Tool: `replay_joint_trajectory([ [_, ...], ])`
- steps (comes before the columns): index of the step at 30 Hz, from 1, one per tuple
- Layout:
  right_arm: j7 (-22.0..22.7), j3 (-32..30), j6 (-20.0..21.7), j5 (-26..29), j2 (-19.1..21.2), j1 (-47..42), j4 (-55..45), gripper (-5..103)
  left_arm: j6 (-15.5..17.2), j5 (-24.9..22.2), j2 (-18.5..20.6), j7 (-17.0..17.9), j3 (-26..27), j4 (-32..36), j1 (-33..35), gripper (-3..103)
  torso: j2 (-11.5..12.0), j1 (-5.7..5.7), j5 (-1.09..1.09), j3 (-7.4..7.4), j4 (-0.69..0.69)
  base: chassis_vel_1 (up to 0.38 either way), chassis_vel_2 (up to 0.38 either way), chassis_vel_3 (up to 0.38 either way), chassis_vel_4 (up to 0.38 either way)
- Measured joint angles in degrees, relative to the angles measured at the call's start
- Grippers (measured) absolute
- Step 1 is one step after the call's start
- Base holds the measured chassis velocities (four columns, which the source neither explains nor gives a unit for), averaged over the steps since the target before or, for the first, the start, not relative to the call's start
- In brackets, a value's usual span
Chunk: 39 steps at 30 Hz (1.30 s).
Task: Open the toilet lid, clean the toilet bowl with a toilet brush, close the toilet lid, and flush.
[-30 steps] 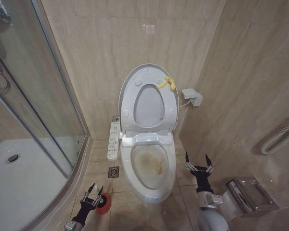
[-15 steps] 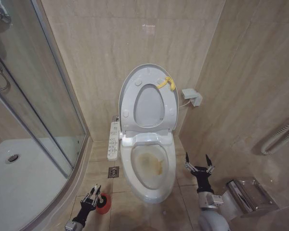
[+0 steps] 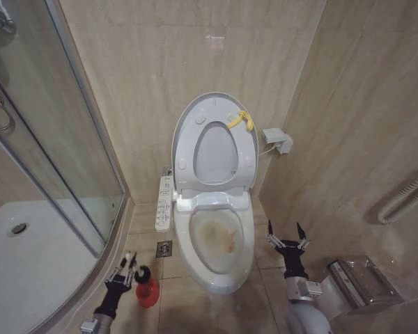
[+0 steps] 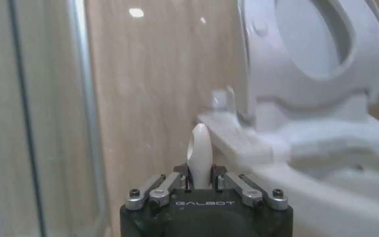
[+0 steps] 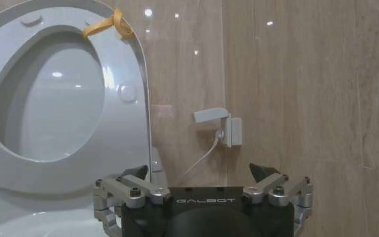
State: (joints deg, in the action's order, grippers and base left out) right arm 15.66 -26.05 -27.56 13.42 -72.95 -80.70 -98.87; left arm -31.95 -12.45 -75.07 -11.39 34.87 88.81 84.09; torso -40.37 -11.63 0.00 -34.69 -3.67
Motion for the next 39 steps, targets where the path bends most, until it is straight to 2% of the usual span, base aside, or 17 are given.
replay_joint_trajectory([
  [4,0.0,0.0,0.0,0.0,0.1,0.1,0.0,100,3.5,0.0,-1.2,7.6,1.1,10.5,4.2,21,0.0,0.00,0.00,0.00,0.02,0.000,0.000,0.000,0.000],
  [5,0.0,0.0,0.0,0.0,0.1,0.1,0.0,100,3.5,0.0,-1.2,7.6,1.1,10.5,4.2,21,0.0,0.00,0.00,0.00,0.02,0.000,0.000,0.000,0.000],
  [9,-0.1,0.1,0.0,0.0,0.3,0.2,-0.1,100,6.1,1.0,-1.6,12.8,1.7,19.7,6.0,21,0.0,0.00,0.00,0.00,-0.01,0.000,0.000,0.000,0.000],
  [10,-0.1,0.1,0.0,0.0,0.3,0.2,-0.1,100,6.1,1.0,-1.6,12.8,1.7,19.7,6.0,21,0.0,0.00,0.00,0.00,-0.01,0.000,0.000,0.000,0.000],
  [14,-0.1,0.1,0.0,0.0,0.6,0.3,0.0,100,9.2,1.6,-1.6,16.0,2.2,28.0,6.9,21,0.0,0.00,0.00,0.00,0.00,0.000,0.000,0.000,0.000],
  [17,-0.1,0.0,0.0,0.0,0.8,0.3,0.0,100,10.0,1.5,-1.4,16.3,2.3,31.4,7.4,21,0.0,0.00,0.00,0.00,0.00,0.000,0.000,0.000,0.000],
  [20,-0.1,0.0,0.0,0.1,1.0,0.2,0.0,100,10.1,0.9,-0.9,16.1,2.2,35.3,8.3,21,0.0,0.00,0.00,0.00,0.01,0.000,0.000,0.000,0.000],
  [26,-0.1,-0.2,0.0,0.0,1.1,0.1,0.3,100,8.0,-2.3,0.6,11.8,0.7,43.9,9.4,21,0.0,0.00,0.00,0.00,0.00,0.000,0.000,0.000,0.000],
  [30,-0.1,-0.1,0.0,-0.3,0.9,0.0,0.4,100,7.8,-4.6,1.5,9.8,0.0,47.9,9.9,21,0.0,0.00,0.01,0.00,0.00,0.000,0.000,0.000,0.000],
  [37,0.0,0.0,0.1,-1.0,0.4,0.0,0.7,100,8.5,-9.4,2.5,5.3,-2.6,49.3,9.2,21,0.0,0.00,0.01,0.00,0.02,0.000,0.000,0.000,0.000],
  [39,0.0,-0.2,0.1,-1.4,0.2,-0.3,0.7,100,8.6,-13.1,2.9,2.9,-5.3,46.2,7.1,21,0.0,0.00,0.00,0.00,0.00,0.000,0.000,0.000,0.000],
])
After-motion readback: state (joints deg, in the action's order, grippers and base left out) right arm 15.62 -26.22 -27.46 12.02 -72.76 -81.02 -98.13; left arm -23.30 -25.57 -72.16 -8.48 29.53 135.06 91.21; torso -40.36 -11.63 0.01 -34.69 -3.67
